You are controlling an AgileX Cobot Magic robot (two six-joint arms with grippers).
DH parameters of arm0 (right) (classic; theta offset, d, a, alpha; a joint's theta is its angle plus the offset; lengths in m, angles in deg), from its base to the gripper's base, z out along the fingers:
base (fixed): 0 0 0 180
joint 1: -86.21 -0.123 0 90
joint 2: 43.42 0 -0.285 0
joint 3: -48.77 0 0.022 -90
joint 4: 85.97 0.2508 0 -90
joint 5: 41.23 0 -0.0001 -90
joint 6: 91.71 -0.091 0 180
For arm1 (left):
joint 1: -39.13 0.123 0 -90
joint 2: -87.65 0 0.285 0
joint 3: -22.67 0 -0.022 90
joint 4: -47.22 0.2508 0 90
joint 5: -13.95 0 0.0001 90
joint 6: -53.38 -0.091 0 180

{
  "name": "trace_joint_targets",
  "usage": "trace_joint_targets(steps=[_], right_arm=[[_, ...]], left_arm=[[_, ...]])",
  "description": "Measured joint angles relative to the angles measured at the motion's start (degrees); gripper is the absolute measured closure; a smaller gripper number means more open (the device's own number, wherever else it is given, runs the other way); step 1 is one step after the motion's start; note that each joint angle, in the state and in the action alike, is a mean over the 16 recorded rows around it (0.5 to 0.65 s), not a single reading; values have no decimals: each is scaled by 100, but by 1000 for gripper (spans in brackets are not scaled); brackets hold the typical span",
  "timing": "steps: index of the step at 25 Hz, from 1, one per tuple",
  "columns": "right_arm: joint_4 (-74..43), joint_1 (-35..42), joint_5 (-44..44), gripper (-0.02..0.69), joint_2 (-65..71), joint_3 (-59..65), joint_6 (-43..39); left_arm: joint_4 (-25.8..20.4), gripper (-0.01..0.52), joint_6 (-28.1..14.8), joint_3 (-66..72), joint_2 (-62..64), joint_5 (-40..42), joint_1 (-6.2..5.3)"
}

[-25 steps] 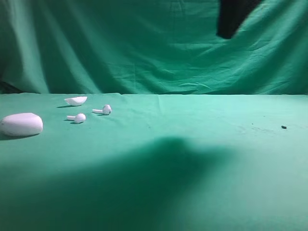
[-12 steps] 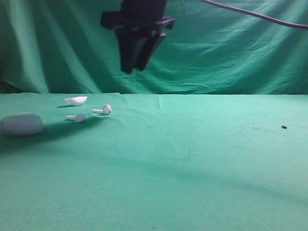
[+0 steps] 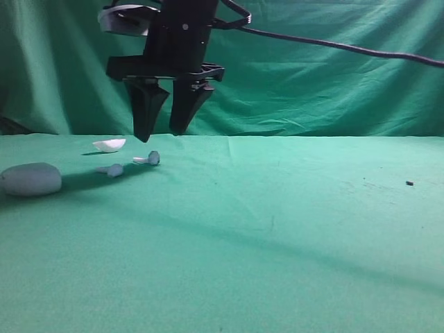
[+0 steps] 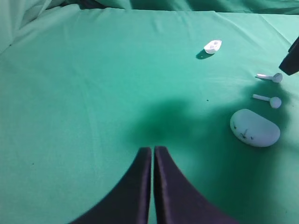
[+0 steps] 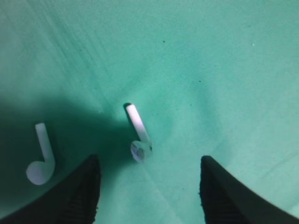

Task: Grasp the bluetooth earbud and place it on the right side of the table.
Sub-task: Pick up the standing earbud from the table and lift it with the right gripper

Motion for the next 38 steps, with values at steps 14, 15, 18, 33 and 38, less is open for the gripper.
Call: trace_joint_targets(steps=[14,15,18,33,38], right_arm=[[66,-22,378,250,357,-68,-12],[67,-22,396,250,370,-68,-12],[75,-22,420,261,394,-70,-12],[142,-22,233,541,408,-95,-12],[138,-22,152,579,407,-148,-12]], left_arm=[[0,514,0,0,0,0,0],[0,514,0,0,0,0,0],[0,514,0,0,0,0,0],[0,514,0,0,0,0,0],[0,514,0,0,0,0,0]])
